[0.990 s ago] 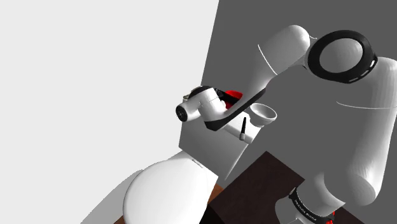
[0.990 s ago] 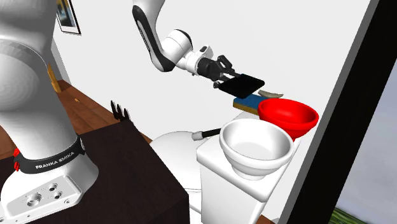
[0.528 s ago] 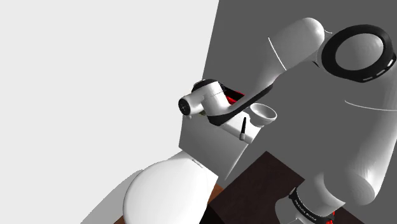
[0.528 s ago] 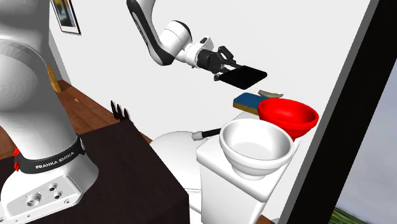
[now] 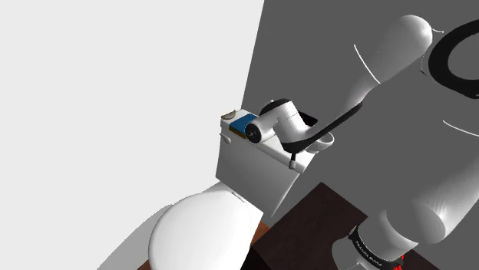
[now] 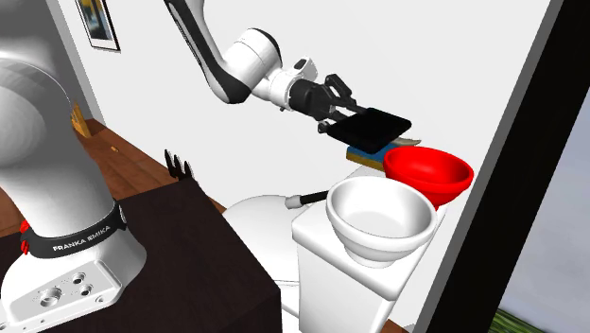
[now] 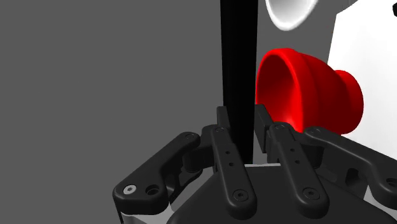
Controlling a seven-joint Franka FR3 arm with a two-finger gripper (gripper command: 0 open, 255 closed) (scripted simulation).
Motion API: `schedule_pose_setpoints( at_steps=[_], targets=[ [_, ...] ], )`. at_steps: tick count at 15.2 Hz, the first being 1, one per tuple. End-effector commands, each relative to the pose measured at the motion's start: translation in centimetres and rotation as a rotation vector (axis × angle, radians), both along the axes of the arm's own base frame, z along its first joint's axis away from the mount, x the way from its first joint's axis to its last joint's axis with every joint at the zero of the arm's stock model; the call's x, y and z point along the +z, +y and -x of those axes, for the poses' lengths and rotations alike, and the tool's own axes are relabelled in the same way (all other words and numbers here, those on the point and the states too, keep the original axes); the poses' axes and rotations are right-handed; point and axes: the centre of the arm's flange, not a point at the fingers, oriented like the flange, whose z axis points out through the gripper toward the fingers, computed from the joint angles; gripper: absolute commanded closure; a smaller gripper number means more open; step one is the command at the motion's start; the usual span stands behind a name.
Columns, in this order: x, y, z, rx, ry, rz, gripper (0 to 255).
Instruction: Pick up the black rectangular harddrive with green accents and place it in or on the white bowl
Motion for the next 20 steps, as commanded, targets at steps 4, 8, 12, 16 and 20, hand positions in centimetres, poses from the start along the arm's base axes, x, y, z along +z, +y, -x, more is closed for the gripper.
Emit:
schedule_pose_setpoints(
  at_steps=[4, 8, 12, 16, 20],
  targets=[
    [0.0, -4.9, 4.2, 0.001, 0.0, -0.001, 255],
    [0.1, -8.8, 7.7, 0.001, 0.0, -0.001, 255],
    [-1.5, -9.8, 8.6, 0.001, 0.0, -0.001, 255],
    [-3.6, -9.8, 8.6, 0.001, 0.0, -0.001, 255],
    [-5.7, -9.8, 8.6, 0.001, 0.0, -0.001, 255]
  ],
)
